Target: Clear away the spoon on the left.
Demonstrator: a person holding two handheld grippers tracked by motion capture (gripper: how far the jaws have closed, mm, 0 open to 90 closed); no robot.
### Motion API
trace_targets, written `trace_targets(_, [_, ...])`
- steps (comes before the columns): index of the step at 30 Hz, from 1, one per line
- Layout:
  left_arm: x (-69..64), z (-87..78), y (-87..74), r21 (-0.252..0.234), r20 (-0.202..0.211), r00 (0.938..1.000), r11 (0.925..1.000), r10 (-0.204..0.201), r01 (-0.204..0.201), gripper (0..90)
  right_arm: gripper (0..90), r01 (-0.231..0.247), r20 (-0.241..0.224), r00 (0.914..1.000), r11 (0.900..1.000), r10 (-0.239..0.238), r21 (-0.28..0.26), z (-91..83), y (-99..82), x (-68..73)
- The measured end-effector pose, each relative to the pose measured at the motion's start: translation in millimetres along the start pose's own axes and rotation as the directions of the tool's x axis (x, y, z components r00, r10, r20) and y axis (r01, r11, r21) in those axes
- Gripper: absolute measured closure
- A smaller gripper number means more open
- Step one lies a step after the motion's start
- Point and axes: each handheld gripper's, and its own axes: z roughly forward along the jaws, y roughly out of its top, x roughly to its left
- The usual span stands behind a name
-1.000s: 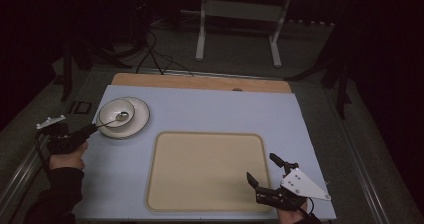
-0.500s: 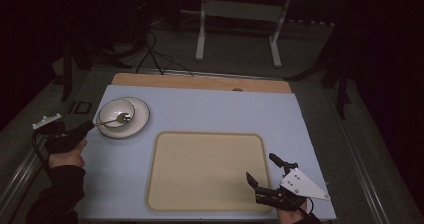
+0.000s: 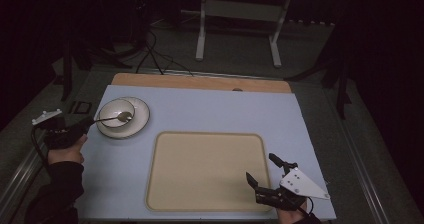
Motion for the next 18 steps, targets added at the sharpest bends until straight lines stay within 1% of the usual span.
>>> trace_targets(6, [-1.4, -9.2, 11.8, -0.010, -0.007, 0.9998, 0.9997, 0.021, -0.021, 89.5, 13.1, -0.001, -0.001, 1.0000, 1.0000, 0.001, 0.000, 0.1, 0.0, -0.1])
trace_targets(13, [-3.3, -18.2, 21.4, -0.007, 0.008, 0.9992, 0.9992, 0.040, -0.040, 89.5, 13.1, -0.002, -0.002, 1.0000, 1.0000, 0.002, -0.002, 0.0, 0.0, -0.2])
trace_targets(14, [-4.2, -20.5, 24.3, 0.001, 0.017, 0.9986, 0.9987, 0.050, -0.050, 89.5, 13.1, -0.004, -0.002, 1.0000, 1.0000, 0.004, -0.001, 0.0, 0.0, -0.3])
trace_targets(18, [-7.1, -25.9, 29.3, 0.002, 0.028, 0.9976, 0.9980, 0.063, -0.063, 89.5, 13.1, -0.007, -0.003, 1.0000, 1.0000, 0.007, -0.002, 0.1, -0.1, -0.6])
